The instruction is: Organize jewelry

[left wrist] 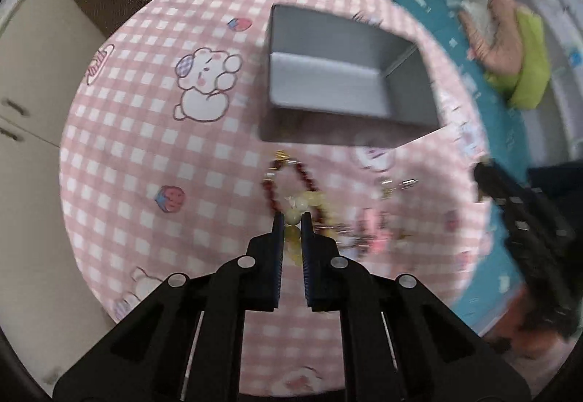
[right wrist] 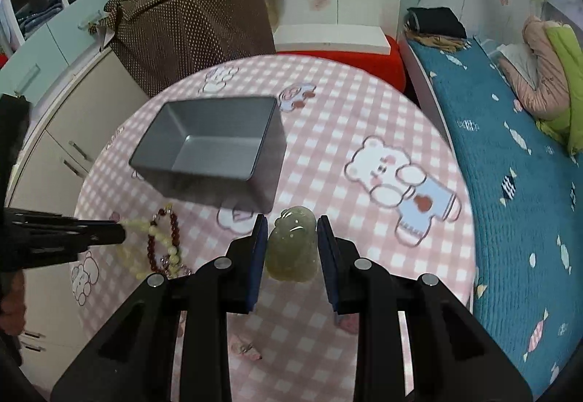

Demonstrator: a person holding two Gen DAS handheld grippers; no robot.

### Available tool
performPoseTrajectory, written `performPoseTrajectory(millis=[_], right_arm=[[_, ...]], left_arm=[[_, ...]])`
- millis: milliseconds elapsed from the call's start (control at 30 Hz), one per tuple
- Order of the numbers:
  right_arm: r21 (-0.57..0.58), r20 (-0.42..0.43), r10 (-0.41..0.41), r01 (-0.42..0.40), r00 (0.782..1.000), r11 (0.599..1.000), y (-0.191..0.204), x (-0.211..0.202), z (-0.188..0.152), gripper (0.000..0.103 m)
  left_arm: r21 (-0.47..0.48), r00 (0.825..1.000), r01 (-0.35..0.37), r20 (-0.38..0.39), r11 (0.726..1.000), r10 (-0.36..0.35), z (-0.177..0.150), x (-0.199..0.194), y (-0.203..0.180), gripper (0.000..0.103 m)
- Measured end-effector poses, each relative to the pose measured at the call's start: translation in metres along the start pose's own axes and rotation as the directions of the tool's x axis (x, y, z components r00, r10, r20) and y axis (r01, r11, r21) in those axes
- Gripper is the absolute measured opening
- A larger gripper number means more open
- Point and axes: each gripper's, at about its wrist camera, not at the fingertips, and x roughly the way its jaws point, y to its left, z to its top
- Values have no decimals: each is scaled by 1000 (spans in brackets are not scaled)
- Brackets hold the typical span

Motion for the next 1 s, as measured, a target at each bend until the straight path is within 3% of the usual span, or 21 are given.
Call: performPoseTrajectory(millis=[200,567,667,800,1000], right_arm=[[-14,35,21,-20,999,1000,-10,-5,19,26],[-40,108,64,-59,992,997,-18,-19,50,26],[-41,77,66,-63,995,997,-16,-11,46,26],[-59,39,58,-56,998,997,-13,-3,35,26],[-99,-134,20,-33,991,995,-5,38,-2,26]], left_arm=[[-47,993,107,57,993,-104,6,-40,-19,9],[-15,978,123,172,992,-119,22,-88,-46,9],[-40,991,70,118,997,-65,21,-63,-38,9],[-75,995,75,77,994,-69,11,-46,-27,9],[-98,995,93,39,991,-90,5,-36,-15,9]])
